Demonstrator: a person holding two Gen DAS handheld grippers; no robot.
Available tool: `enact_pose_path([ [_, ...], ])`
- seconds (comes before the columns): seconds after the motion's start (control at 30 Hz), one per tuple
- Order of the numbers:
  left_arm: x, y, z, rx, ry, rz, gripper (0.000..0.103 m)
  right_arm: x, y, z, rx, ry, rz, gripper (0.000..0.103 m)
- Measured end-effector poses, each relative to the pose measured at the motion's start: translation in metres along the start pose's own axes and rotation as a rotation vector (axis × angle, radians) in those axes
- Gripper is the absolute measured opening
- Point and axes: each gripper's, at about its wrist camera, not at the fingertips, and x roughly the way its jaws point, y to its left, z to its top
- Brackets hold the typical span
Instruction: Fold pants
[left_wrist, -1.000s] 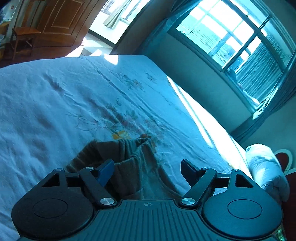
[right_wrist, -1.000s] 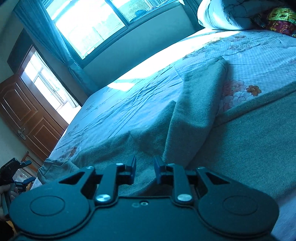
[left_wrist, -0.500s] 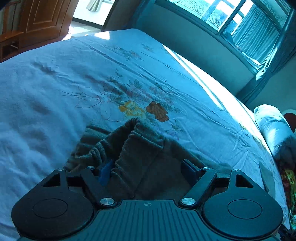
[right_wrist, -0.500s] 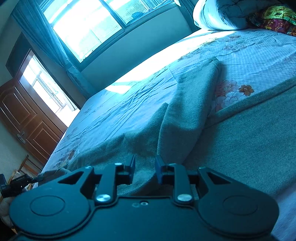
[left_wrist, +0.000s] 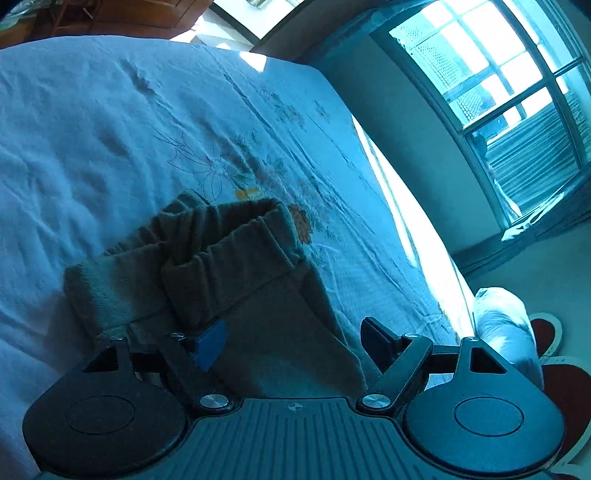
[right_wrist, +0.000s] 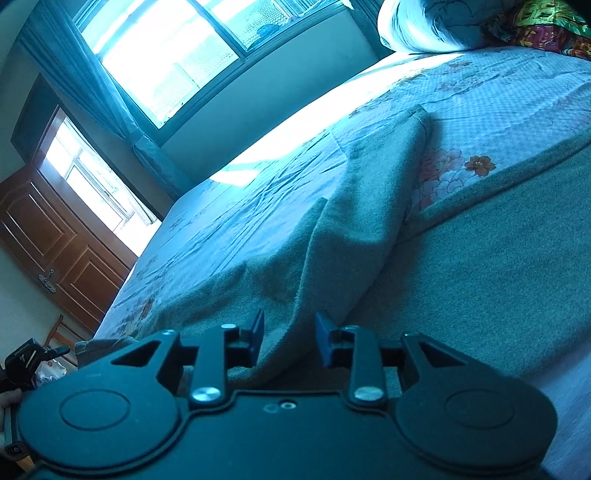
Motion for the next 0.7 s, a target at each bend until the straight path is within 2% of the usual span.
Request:
enact_pose_path([
  [0.13,0.027,-0.043,-0.012,0.036,0.028,-0.022,0.079,-0.004,-0.011,0.003,0.027,-0.021,-0.001,0.026],
  [0.27,0.055,-0.081,-0.015,0.139,0.026,0.206,0.079,-0.006,-0.026,0.005,0.060,-0.025,-0.003,0.026],
  [0.37,0.073,-0.090,-0.012,0.137,0.054,0.419,0.079,-0.006,-0.038,0.006,0.089,-0.035,0.005,0.027],
  [0.43,0.088,-0.088,-0.011,0.113,0.108,0.539,0.079,-0.005,-0.047,0.006,0.117,-0.040,0.012,0.028],
  [0.57,0.089,-0.096,-0.005,0.039,0.059,0.584,0.079,-0.001,-0.063,0.008,0.141,-0.038,0.031,0.028],
  [0.7,0.110,-0.099,-0.004,0.082,0.049,0.657,0.079,-0.002,-0.073,0.015,0.129,-0.046,-0.002,0.030],
])
